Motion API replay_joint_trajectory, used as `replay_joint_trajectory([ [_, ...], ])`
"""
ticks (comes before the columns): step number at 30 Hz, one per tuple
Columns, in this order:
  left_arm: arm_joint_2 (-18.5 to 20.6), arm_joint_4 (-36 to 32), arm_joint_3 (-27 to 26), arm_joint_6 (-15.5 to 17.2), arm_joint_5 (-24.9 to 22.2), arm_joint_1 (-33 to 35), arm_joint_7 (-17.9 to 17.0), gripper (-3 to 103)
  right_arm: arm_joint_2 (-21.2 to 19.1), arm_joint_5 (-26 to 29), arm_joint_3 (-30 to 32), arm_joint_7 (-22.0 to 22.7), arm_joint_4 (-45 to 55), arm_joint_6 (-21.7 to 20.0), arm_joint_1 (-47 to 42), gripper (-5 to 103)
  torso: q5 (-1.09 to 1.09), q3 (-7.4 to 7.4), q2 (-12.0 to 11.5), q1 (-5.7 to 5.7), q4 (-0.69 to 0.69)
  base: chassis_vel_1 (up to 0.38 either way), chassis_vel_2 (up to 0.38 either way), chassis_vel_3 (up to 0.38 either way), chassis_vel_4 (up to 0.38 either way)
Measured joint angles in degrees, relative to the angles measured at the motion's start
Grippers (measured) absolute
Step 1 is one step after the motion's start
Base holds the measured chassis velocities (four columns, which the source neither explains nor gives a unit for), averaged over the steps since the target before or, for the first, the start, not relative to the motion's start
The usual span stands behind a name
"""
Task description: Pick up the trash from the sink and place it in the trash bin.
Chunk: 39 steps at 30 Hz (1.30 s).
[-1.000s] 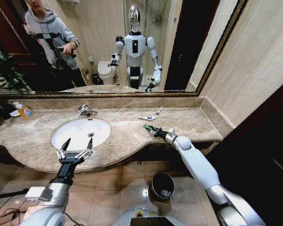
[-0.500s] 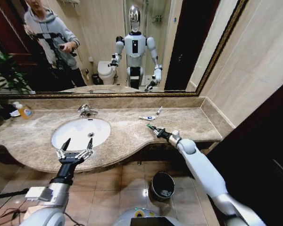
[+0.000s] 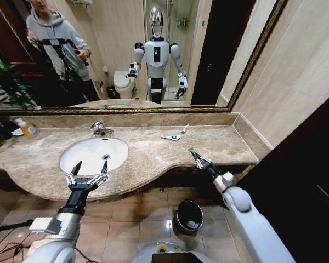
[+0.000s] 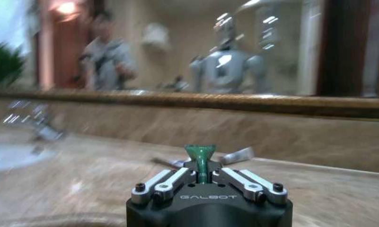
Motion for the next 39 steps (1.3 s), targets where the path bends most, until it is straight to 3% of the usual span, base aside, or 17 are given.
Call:
replay_joint_trajectory([
  [6, 0.0, 0.0, 0.0, 0.0, 0.0, 0.0, 0.0, 100, 4.1, 2.7, 1.4, 3.2, 0.5, 4.6, -4.8, 8, 0.0, 0.0, 0.0, 0.01, 0.02, 0.0, 0.0, 0.0, 0.0],
  [10, 0.0, 0.0, 0.0, 0.0, 0.0, 0.0, 0.0, 100, 6.8, 3.4, 2.6, 2.9, 0.6, 8.9, -10.4, 8, 0.0, 0.0, 0.0, 0.0, 0.02, 0.0, 0.0, 0.0, 0.0],
  [14, 0.0, 0.0, 0.0, 0.0, 0.0, 0.0, 0.0, 100, 7.2, 4.1, 2.7, 2.6, -0.2, 11.6, -14.2, 8, -0.01, 0.0, 0.0, 0.0, 0.01, 0.0, 0.0, 0.0, 0.0],
  [16, 0.0, 0.0, 0.0, 0.0, 0.0, 0.0, 0.0, 100, 7.3, 2.3, 1.8, 3.9, -3.5, 15.8, -16.7, 8, 0.0, 0.0, 0.0, 0.0, 0.01, 0.0, 0.0, 0.0, 0.0],
  [18, 0.0, 0.0, 0.0, 0.0, 0.0, 0.0, 0.0, 100, 7.3, 1.1, 1.1, 4.3, -5.1, 17.4, -17.5, 8, 0.01, 0.01, 0.0, 0.0, 0.01, 0.0, 0.0, 0.0, 0.0],
  [21, 0.0, 0.0, 0.0, 0.0, 0.0, 0.0, 0.0, 100, 8.6, -2.6, -0.2, 4.5, -10.6, 21.0, -17.2, 8, 0.0, 0.01, 0.0, 0.0, 0.01, 0.0, 0.0, 0.0, 0.0],
  [28, 0.0, 0.0, 0.0, 0.0, 0.0, 0.0, 0.0, 100, 11.3, -7.5, -1.7, 4.3, -23.1, 25.0, -13.3, 8, 0.0, 0.01, 0.0, 0.01, 0.01, 0.0, 0.0, 0.0, 0.0],
  [39, 0.0, 0.0, 0.0, 0.0, 0.0, 0.0, 0.0, 100, 12.4, -13.5, -1.9, 4.5, -40.1, 26.6, -6.8, 8, -0.01, 0.01, 0.0, 0.01, 0.02, 0.0, 0.0, 0.0, 0.0],
])
